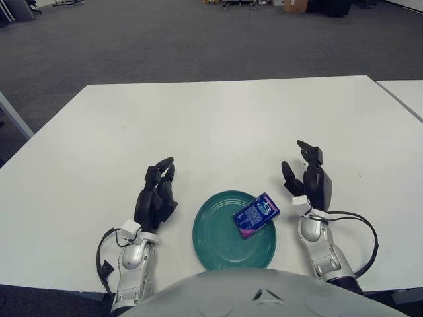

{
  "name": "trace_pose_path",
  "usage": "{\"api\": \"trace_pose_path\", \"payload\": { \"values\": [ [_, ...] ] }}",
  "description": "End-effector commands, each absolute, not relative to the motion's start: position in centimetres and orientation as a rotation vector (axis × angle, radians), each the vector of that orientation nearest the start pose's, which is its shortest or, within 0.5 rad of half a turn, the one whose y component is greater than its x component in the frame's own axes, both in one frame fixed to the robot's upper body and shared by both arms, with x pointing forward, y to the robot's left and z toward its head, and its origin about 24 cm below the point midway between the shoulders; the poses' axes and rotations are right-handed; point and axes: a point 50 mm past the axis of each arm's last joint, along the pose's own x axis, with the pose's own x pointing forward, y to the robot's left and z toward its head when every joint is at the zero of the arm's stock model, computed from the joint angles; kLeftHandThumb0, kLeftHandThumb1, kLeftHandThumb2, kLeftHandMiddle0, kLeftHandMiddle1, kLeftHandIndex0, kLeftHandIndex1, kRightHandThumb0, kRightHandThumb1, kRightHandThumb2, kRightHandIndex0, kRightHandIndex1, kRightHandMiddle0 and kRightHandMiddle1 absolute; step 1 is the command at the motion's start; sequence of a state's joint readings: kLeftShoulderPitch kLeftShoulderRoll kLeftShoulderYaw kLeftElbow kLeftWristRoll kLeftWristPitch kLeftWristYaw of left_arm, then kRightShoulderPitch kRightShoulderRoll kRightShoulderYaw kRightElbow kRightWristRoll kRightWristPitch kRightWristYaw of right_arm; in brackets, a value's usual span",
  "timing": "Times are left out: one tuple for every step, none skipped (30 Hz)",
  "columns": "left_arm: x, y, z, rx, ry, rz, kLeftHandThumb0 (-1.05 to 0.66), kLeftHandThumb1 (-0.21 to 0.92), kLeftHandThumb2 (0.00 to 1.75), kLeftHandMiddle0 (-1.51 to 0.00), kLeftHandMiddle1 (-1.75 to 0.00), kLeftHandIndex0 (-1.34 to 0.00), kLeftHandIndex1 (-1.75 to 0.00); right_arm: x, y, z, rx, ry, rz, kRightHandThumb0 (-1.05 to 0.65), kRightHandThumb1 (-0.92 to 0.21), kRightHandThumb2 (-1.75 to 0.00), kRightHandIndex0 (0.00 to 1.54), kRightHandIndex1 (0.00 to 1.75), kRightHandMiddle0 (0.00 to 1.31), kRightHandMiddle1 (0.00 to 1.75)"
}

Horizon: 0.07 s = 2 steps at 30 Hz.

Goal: Put the gum into the plate.

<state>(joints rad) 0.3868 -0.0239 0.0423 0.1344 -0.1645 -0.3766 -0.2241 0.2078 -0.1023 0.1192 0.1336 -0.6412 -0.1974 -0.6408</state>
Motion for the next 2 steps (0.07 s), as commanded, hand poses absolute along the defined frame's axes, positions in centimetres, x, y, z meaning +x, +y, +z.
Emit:
{"api": "trace_pose_path", "payload": {
  "values": [
    [13.96,17.0,-5.12,-0.151,0.239,0.015,-0.82,0.92,0.87,-0.28,0.0,0.0,-0.8,14.94,-18.29,-5.65,-0.864,0.197,-0.281,-0.75,-0.92,-0.55,0.51,0.01,0.0,0.91],
    [13.94,16.99,-5.1,-0.144,0.237,0.012,-0.83,0.92,0.87,-0.28,0.0,0.0,-0.8,14.92,-18.25,-5.64,-0.856,0.19,-0.273,-0.75,-0.92,-0.55,0.52,0.02,0.0,0.9]
  ]
}}
